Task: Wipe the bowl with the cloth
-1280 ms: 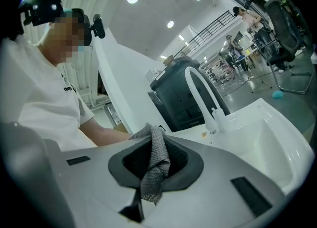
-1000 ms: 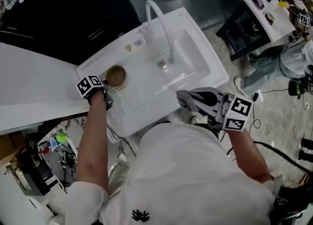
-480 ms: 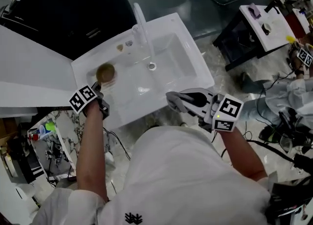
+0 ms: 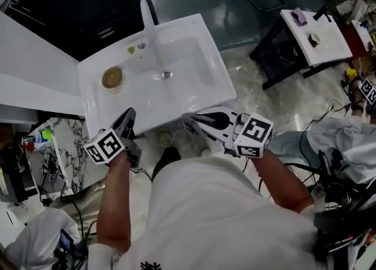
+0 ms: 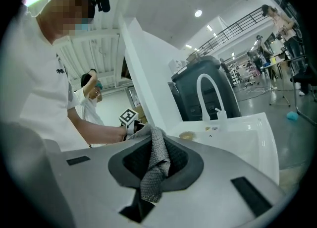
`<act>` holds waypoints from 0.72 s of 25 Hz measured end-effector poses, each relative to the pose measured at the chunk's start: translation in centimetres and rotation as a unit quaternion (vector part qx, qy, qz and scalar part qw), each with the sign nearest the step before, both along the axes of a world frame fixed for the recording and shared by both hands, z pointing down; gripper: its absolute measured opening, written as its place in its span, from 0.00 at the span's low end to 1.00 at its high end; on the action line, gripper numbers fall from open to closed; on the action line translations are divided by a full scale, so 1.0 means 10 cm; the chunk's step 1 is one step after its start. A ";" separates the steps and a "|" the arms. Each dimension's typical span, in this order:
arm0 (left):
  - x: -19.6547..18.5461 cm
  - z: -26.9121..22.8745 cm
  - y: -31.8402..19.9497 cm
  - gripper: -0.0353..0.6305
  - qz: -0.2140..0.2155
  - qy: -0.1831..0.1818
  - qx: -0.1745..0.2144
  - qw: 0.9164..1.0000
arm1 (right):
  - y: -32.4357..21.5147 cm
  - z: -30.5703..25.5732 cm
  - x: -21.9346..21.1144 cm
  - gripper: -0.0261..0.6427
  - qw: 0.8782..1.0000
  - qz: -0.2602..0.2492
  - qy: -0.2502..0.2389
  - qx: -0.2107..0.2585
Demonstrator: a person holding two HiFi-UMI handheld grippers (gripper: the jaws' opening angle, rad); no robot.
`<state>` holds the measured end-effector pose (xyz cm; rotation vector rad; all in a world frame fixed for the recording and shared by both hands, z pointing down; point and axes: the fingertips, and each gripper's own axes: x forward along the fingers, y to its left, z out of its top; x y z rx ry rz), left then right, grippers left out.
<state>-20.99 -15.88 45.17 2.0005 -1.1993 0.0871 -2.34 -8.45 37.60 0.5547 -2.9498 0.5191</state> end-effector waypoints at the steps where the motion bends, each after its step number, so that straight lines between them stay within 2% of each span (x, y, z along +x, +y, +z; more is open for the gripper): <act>1: 0.15 -0.05 0.14 0.07 0.015 -0.005 0.008 1.000 | 0.06 0.01 0.01 0.09 1.000 -0.008 0.002 0.004; 6: 0.82 -0.36 0.80 0.07 0.081 -0.030 0.060 0.994 | 0.36 0.03 0.10 0.09 0.999 -0.029 0.017 0.015; 10: 1.16 -0.49 1.19 0.07 0.114 -0.055 0.088 0.988 | 0.57 0.05 0.12 0.09 0.999 -0.046 0.019 0.016; 14: 1.43 -0.56 1.45 0.07 0.141 -0.060 0.094 0.984 | 0.69 0.03 0.15 0.09 0.998 -0.060 0.020 0.023; 18: 1.58 -0.59 1.54 0.07 0.161 -0.083 0.104 0.978 | 0.78 -0.02 0.19 0.09 0.997 -0.064 0.024 0.032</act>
